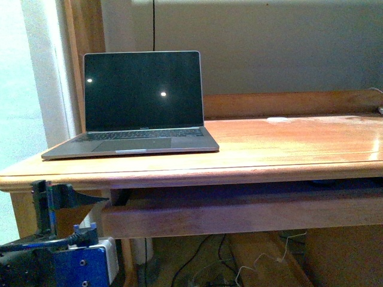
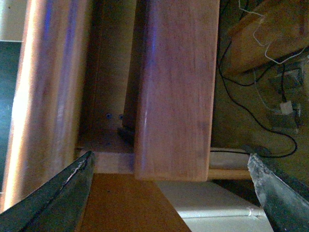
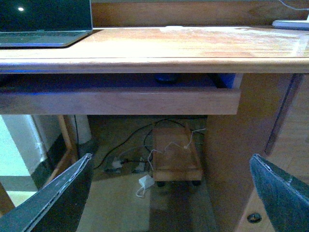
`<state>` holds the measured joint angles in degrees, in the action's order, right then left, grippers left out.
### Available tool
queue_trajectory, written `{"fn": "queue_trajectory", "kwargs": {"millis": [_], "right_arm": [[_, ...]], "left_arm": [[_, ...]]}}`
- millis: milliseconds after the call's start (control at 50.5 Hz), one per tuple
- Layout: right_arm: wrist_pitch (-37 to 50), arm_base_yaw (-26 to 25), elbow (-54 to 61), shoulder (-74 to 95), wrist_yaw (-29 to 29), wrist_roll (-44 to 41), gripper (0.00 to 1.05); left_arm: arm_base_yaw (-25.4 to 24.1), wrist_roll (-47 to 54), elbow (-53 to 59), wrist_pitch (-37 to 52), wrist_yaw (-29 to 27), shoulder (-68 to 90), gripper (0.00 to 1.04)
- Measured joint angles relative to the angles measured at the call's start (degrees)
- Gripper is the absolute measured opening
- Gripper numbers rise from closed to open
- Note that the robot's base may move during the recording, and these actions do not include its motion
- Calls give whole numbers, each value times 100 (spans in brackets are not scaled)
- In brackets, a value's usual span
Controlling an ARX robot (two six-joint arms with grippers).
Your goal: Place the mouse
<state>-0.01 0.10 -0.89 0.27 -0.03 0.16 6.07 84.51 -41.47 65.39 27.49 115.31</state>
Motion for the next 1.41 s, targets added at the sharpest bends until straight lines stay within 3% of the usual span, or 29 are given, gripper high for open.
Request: {"fn": "queue_trajectory", "kwargs": {"millis": [416, 535, 653, 812, 891, 1188, 1406], "right_arm": [[0, 0, 0, 0, 0, 0, 97], [0, 0, 0, 0, 0, 0, 97], [0, 0, 0, 0, 0, -2, 97], [0, 0, 0, 0, -2, 0, 97], [-2, 0, 0, 0, 7, 0, 97], [-2, 0, 0, 0, 2, -2, 97], [0, 0, 0, 0, 2, 0, 97]], "left_arm": [[210, 149, -1379, 455, 313, 1471, 97], [317, 52, -1504, 212, 98, 1567, 97], [437, -345, -1351, -1121, -190, 1027, 97], [470, -1158, -1106, -3676, 94, -79, 98], [466, -1405, -852, -4402, 264, -546, 98], [673, -3272, 457, -5495, 717, -2463, 98], [988, -5351, 999, -5716, 149, -3687, 97]]}}
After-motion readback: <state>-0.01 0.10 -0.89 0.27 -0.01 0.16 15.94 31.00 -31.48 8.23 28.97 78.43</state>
